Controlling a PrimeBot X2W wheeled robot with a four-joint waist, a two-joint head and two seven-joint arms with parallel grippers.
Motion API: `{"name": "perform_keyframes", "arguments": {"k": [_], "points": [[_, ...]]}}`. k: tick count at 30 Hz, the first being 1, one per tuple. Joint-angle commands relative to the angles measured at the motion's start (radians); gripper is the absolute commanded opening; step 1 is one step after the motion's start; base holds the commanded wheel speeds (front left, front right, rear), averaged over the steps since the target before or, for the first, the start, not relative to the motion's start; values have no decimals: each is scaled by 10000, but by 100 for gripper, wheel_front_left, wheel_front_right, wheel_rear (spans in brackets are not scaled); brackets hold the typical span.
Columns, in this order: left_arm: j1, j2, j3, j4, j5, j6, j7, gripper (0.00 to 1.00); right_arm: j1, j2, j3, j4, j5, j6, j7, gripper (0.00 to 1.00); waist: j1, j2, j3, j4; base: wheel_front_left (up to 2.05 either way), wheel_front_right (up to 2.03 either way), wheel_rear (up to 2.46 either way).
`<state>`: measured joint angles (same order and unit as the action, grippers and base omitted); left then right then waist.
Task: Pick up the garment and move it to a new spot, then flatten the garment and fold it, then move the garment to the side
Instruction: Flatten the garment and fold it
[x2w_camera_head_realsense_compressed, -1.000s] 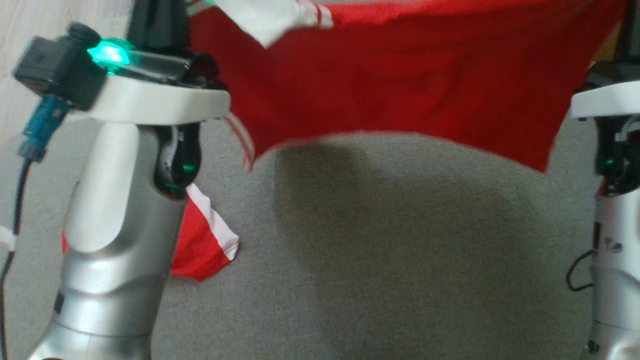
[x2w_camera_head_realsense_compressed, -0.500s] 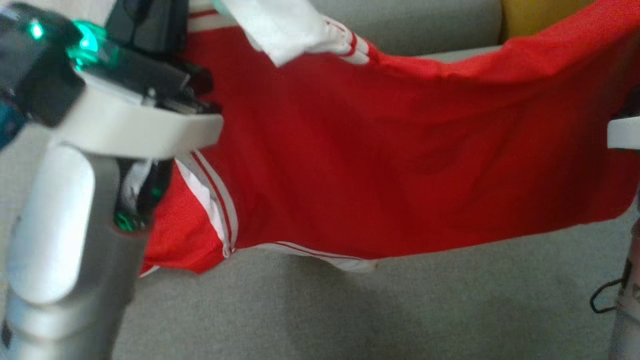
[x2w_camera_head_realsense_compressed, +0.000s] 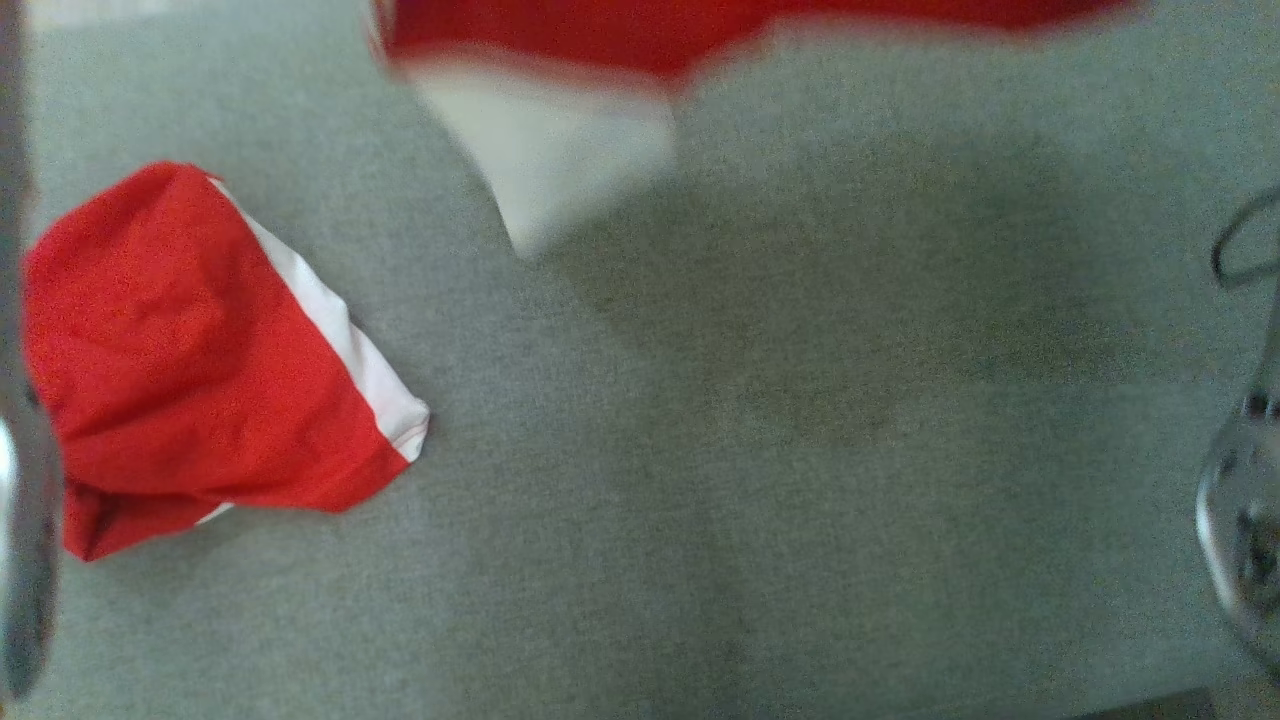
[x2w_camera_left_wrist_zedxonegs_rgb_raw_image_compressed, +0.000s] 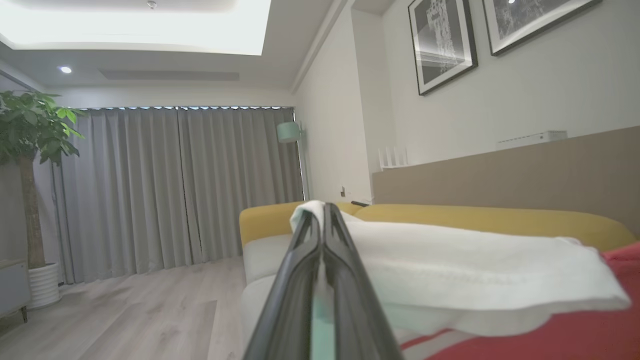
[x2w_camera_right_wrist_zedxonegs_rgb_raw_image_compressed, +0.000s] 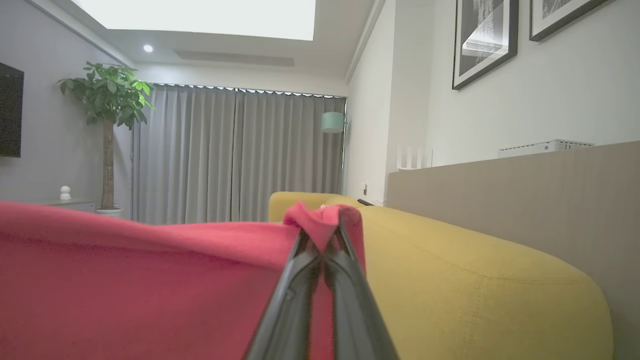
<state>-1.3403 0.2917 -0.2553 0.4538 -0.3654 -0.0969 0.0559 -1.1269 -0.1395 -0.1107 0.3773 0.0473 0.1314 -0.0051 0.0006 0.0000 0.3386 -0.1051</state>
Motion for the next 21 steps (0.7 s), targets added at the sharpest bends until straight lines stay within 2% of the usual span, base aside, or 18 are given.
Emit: {"name": "perform_keyframes", "arguments": {"k": [1, 6, 11, 12, 16, 21], "points": [[-1001, 346, 365, 294, 114, 46, -401, 0, -873, 138, -106, 589, -8, -7, -509, 0, -6, 0, 553, -83, 0, 0, 0], [-2074, -159, 74, 1938, 243, -55, -1512, 0, -2261, 9, -740, 3050, -469, -7, -1925, 0, -6, 0, 730, 225, 0, 0, 0], [-1639, -418, -661, 3010, 355, -234, -2034, 0, -1965, -215, -429, 4933, -703, -7, -2316, 0, -6, 0, 707, 501, 0, 0, 0], [-1639, -418, -661, 3010, 355, -234, -2034, 0, -1965, -215, -429, 4933, -703, -7, -2316, 0, -6, 0, 707, 501, 0, 0, 0], [-467, -631, -943, 3448, -31, -300, -2385, 0, -947, -516, -161, 6094, -573, -7, -2429, 0, -6, 0, 462, 709, 0, 0, 0], [1562, -405, -2243, 3266, -210, -331, -2178, 0, 336, -920, 717, 7252, -517, -7, -2403, 0, -6, 0, 22, 842, 0, 0, 0]]}}
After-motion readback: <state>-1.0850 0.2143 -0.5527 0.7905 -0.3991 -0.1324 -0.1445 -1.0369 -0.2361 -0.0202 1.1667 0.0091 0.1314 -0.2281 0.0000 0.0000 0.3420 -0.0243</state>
